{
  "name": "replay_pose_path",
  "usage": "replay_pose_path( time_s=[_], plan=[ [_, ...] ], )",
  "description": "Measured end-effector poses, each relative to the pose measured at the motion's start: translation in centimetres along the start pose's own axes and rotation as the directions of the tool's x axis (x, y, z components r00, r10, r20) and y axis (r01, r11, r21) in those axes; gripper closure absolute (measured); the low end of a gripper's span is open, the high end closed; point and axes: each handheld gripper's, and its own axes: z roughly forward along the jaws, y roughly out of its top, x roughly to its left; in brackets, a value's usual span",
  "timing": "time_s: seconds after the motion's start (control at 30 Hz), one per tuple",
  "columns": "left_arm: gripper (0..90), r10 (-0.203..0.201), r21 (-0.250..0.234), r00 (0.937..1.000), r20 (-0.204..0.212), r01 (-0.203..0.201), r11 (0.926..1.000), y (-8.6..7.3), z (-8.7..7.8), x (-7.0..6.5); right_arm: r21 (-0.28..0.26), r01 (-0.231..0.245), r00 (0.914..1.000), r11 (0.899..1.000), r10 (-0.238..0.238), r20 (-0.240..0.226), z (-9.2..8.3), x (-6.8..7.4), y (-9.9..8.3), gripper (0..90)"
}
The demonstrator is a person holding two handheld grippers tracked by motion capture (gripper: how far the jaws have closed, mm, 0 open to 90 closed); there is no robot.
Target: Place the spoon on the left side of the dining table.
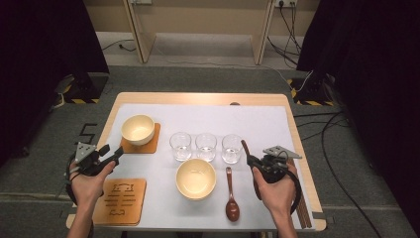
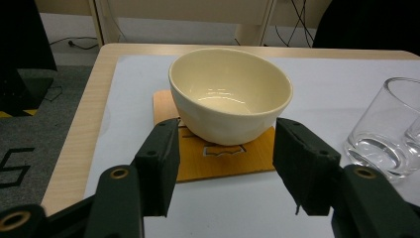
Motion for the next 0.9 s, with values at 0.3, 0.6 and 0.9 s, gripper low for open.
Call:
replay_pose_path(
  time_s=[0.3,0.6,0.9],
  plan=[
    [43.3,0.002,-0.004,1.0,-0.001,-0.002,1.0,0.09,-0.16,0.02,-0.071,0.021,0.9992,0.997,-0.023,-0.033,0.3,0.2,0.21,85.2],
    [43.0,0.006,-0.013,1.0,-0.001,-0.006,0.9999,0.25,-0.36,-0.07,-0.154,0.051,0.9975,0.987,-0.058,-0.041,0.32,0.37,0.5,85.2],
    [42.9,0.018,-0.013,0.9998,0.009,-0.018,0.9998,0.46,-0.32,-0.32,-0.181,0.054,0.9952,0.982,-0.068,-0.07,0.97,0.54,0.87,85.2]
  ],
)
